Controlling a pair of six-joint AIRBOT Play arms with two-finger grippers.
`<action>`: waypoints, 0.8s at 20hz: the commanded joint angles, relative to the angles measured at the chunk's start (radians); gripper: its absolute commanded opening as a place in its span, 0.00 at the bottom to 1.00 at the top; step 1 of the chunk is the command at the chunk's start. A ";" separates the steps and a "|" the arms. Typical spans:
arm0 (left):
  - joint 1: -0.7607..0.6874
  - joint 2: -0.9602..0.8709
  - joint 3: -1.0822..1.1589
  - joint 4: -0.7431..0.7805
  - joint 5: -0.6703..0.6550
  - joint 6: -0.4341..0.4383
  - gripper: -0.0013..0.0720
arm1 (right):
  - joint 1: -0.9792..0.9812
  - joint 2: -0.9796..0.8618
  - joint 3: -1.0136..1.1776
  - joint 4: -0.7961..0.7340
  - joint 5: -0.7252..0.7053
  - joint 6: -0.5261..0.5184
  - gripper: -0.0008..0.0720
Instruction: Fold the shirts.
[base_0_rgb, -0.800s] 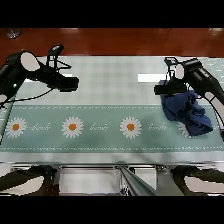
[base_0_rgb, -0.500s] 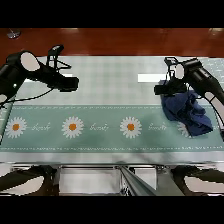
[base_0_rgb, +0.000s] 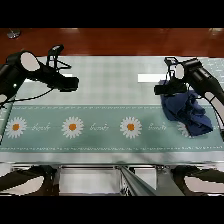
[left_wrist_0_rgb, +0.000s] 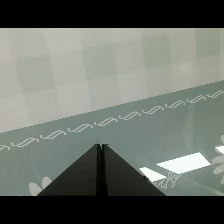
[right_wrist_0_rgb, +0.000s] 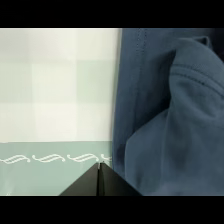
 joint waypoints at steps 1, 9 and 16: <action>0.000 -0.003 0.000 0.000 0.016 0.000 0.05 | 0.000 -0.001 0.000 0.001 -0.005 0.001 0.05; -0.002 -0.051 0.003 0.001 0.178 -0.031 0.96 | -0.002 0.000 0.008 -0.088 -0.174 0.006 0.86; 0.121 0.159 0.062 0.063 -0.083 0.053 0.98 | -0.331 0.250 -0.011 -0.322 -0.096 0.106 0.86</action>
